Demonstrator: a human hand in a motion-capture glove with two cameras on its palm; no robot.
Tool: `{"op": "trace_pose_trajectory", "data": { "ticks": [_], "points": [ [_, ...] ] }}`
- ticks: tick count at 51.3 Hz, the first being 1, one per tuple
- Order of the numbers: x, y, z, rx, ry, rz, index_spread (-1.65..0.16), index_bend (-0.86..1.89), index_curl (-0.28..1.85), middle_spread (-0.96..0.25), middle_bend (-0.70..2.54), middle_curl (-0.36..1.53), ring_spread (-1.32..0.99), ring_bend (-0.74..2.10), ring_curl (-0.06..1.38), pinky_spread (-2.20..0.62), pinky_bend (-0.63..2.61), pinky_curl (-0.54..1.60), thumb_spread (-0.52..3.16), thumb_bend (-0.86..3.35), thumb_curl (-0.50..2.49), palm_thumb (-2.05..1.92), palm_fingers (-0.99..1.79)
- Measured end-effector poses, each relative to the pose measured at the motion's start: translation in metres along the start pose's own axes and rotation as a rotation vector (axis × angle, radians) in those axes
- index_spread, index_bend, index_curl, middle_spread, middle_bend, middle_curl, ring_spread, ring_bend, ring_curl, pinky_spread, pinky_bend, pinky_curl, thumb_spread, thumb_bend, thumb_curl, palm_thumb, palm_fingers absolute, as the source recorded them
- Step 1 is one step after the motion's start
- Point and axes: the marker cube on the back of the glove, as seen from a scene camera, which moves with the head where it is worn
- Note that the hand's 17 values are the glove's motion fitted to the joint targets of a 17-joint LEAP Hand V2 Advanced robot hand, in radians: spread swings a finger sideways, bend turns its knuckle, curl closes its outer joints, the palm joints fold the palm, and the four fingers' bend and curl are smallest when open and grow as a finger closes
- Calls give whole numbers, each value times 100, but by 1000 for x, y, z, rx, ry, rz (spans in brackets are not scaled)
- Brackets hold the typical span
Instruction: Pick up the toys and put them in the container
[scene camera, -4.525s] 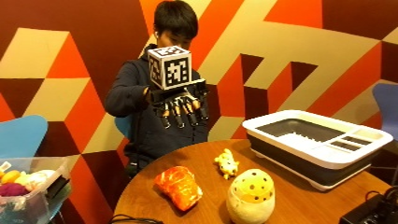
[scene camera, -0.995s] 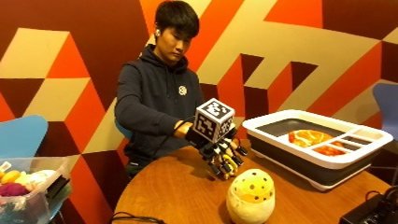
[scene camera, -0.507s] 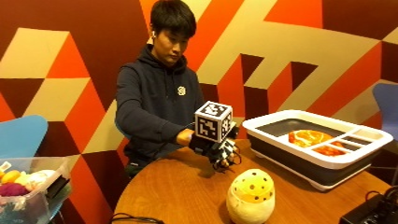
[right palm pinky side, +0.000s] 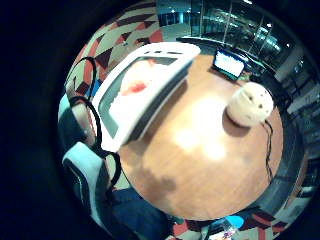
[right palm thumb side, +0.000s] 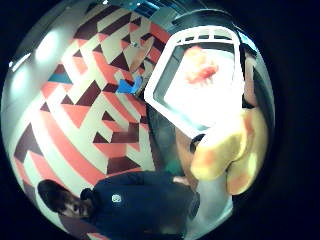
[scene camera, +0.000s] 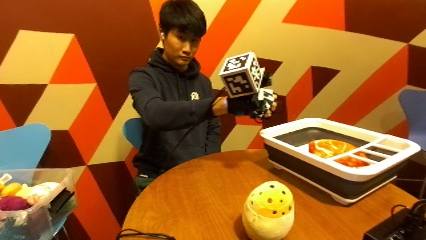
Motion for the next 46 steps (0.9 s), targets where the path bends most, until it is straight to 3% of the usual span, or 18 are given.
{"op": "trace_pose_trajectory", "data": {
  "ticks": [8,15,19,21,25,30,36,46],
  "points": [
    [-35,-36,29,-1,-12,-11,-40,76,95,-25,103,77,-39,145,76,-56,151,87,94,20,96,71,88],
    [-41,-49,71,-119,51,29,-41,76,104,-25,99,79,-37,143,75,-52,148,86,89,10,97,60,69],
    [-40,-46,84,-187,72,17,-37,57,101,-21,85,75,-31,136,72,-45,131,77,106,5,87,49,28],
    [-38,-45,85,-196,77,13,-36,57,99,-19,78,73,-27,119,70,-37,120,76,113,0,81,40,-11],
    [-27,-43,75,-158,90,8,-36,49,89,-13,66,65,-18,86,59,-23,105,65,119,-6,71,25,-37],
    [8,-38,34,-30,68,30,-35,41,81,-8,52,59,-12,62,47,-12,93,56,125,-4,62,16,-27],
    [52,-25,-7,111,89,119,-34,37,76,-6,46,55,-8,55,42,-5,79,49,134,-1,55,14,-10],
    [185,-13,-55,126,189,390,-33,39,71,-4,43,52,-6,50,38,0,68,42,148,0,46,13,3]
  ]
}}
